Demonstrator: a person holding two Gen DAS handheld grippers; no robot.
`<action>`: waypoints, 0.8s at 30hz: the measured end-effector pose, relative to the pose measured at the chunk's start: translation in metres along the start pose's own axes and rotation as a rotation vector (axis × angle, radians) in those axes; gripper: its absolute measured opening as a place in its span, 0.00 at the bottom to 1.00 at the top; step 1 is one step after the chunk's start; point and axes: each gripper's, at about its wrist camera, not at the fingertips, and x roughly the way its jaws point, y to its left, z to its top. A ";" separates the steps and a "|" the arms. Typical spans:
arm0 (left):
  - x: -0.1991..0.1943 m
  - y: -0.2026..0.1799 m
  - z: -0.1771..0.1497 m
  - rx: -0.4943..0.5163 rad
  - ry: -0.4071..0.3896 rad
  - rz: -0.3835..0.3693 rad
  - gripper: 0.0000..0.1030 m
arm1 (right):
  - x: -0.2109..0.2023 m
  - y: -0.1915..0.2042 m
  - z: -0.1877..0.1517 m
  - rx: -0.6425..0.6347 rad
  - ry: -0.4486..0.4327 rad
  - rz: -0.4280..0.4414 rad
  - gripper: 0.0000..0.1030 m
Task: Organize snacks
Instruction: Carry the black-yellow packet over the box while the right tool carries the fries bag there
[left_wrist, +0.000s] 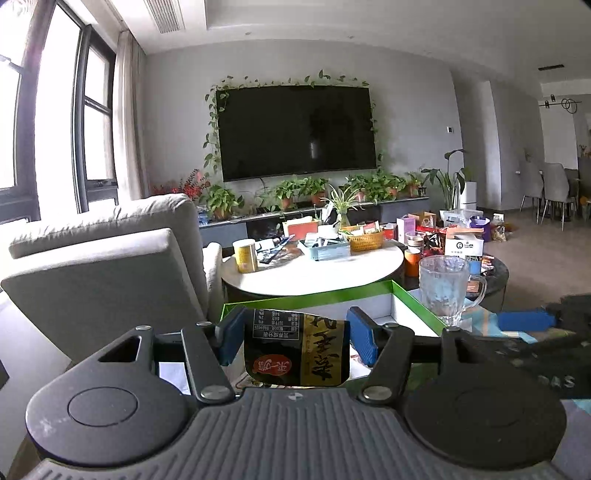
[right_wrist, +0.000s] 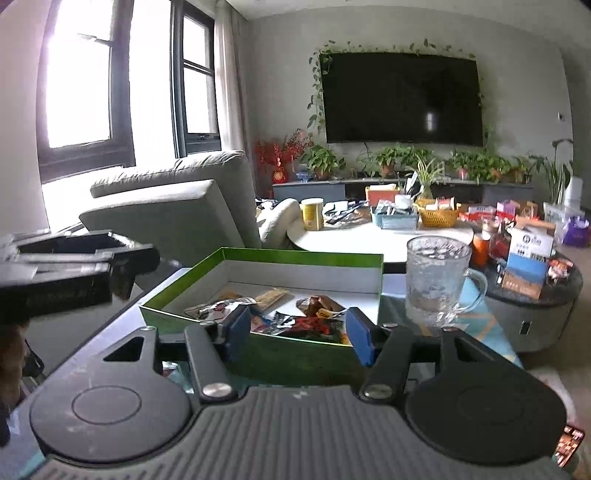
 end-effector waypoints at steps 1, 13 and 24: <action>0.002 0.001 -0.001 -0.001 0.006 -0.002 0.54 | -0.002 -0.004 -0.005 -0.001 0.002 -0.010 0.56; 0.026 0.010 -0.002 -0.027 0.023 -0.003 0.54 | -0.029 -0.025 -0.078 -0.012 0.189 -0.045 0.57; 0.031 0.014 -0.002 -0.039 0.028 0.004 0.55 | 0.004 0.019 -0.080 -0.055 0.295 -0.007 0.56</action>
